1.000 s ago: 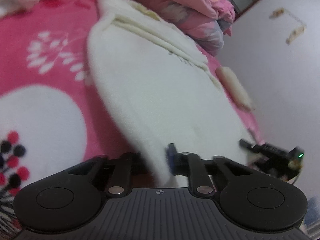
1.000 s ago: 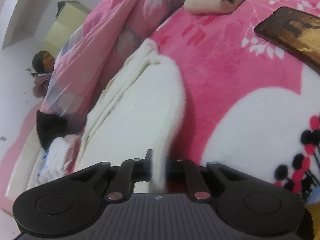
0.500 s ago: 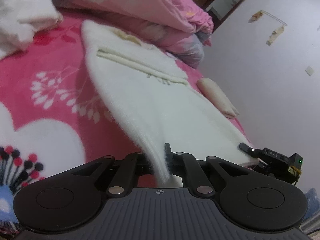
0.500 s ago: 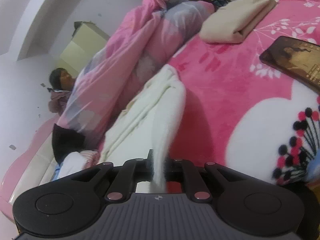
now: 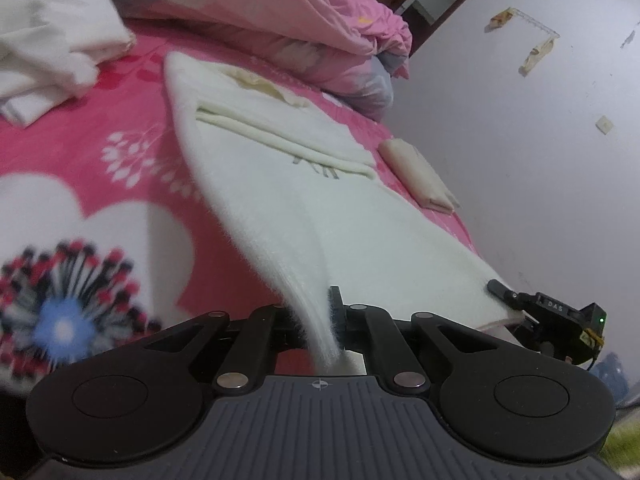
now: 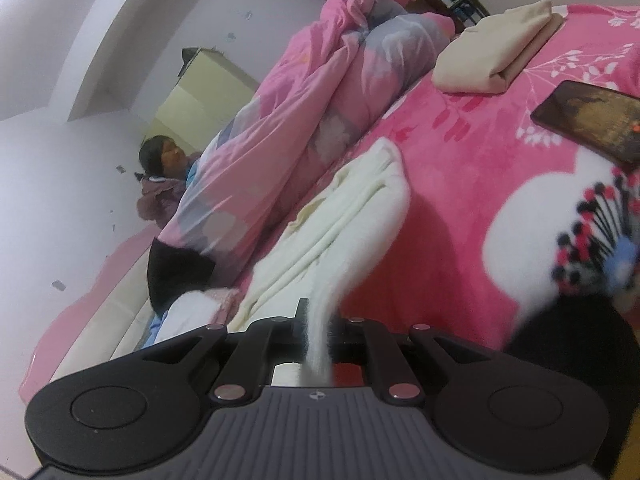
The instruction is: Fold clothes
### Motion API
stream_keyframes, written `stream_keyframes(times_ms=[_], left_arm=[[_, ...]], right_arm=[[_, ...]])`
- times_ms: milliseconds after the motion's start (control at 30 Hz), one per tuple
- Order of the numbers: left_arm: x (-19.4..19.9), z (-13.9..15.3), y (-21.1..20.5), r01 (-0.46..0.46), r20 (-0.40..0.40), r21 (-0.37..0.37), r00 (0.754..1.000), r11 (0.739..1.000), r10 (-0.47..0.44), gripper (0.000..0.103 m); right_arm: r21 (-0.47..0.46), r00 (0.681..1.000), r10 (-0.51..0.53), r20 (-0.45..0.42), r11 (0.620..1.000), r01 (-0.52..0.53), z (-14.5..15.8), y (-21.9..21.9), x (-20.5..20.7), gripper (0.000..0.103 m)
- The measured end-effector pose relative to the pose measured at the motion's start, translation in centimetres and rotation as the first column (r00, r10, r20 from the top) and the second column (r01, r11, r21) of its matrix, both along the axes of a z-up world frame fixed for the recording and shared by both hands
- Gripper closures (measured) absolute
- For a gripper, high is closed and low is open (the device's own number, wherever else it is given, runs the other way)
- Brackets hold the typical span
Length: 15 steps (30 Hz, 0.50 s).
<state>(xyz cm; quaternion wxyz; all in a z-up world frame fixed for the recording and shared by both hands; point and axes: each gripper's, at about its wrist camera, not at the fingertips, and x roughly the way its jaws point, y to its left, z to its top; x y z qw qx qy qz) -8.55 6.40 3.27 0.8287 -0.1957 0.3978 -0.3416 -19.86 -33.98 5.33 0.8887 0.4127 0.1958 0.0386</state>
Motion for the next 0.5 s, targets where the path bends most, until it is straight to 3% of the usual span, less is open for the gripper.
stream_keyframes(times_ms=[200, 267, 500], left_arm=[[-3.5, 0.5, 1.2, 0.011, -0.079, 0.009, 0.997, 1.000, -0.010, 0.100], [-3.9, 0.4, 1.6, 0.009, -0.090, -0.004, 0.996, 1.000, -0.009, 0.100], [-1.7, 0.6, 1.1, 0.031, -0.020, -0.067, 0.999, 0.997, -0.033, 0.100]], right_arm=[[-0.025, 0.999, 0.037, -0.021, 0.999, -0.038, 2.1, 2.4, -4.2, 0.096], [-0.073, 0.998, 0.058, -0.027, 0.996, -0.059, 2.7, 3.5, -5.1, 0.096], [-0.229, 0.990, 0.132, -0.046, 0.963, -0.139, 3.6, 4.2, -3.3, 0.096]])
